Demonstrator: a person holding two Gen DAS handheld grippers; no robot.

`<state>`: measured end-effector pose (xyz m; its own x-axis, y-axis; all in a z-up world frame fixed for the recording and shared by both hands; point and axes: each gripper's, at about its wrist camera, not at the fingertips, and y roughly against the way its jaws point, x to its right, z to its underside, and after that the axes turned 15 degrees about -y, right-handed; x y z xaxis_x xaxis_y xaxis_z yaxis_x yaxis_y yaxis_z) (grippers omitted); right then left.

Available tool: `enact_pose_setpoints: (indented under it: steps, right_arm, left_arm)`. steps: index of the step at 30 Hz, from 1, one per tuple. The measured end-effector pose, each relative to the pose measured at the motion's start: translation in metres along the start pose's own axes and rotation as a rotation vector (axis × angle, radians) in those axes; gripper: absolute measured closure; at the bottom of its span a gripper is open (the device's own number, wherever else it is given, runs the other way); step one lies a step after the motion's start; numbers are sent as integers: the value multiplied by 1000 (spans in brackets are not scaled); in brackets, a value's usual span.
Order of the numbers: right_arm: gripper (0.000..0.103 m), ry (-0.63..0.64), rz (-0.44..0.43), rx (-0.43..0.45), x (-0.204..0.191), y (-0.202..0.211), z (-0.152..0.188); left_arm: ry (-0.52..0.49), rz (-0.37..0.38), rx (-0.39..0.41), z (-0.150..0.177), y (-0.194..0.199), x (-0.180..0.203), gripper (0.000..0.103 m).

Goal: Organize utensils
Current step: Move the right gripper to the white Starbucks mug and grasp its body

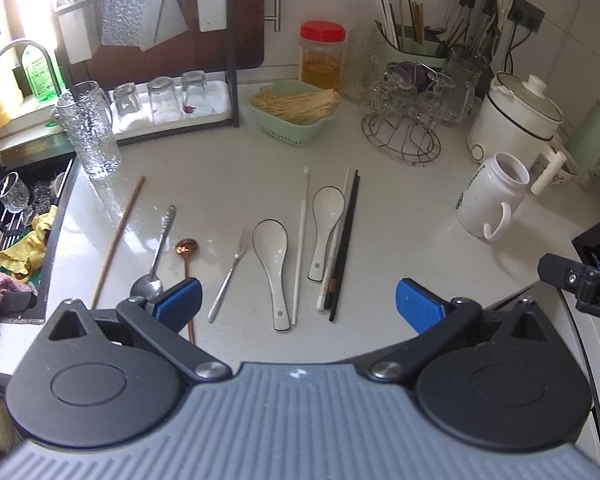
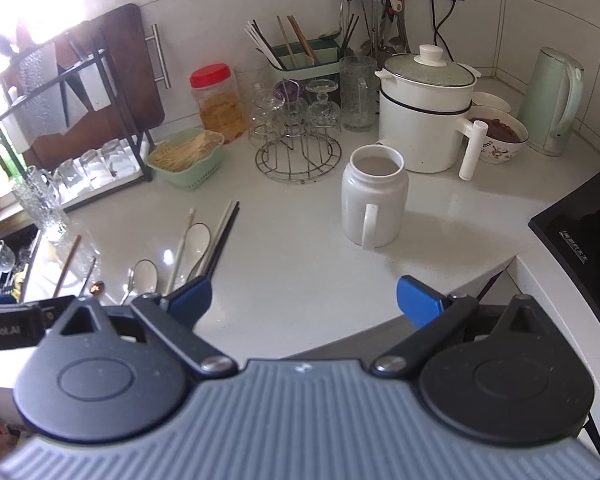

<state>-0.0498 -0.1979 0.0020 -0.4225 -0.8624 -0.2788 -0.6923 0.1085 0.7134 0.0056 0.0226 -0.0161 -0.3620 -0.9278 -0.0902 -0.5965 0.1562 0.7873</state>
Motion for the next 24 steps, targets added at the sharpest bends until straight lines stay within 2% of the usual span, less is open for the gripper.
enact_pose_setpoints:
  steps: [4, 11, 14, 19, 24]
  right_arm:
    - [4, -7, -5, 1, 9, -15, -10]
    - [4, 30, -39, -11, 31, -63, -35]
    - [4, 58, -32, -2, 43, -84, -48]
    - [4, 74, -21, 7, 65, -123, -66]
    - [4, 136, -72, 20, 69, -155, -76]
  left_arm:
    - [4, 14, -20, -9, -18, 8, 0]
    - [33, -14, -43, -39, -54, 40, 0]
    - [23, -40, -51, -53, -69, 56, 0]
    - [24, -42, -63, -72, -97, 73, 0]
    - [11, -67, -80, -79, -114, 82, 0]
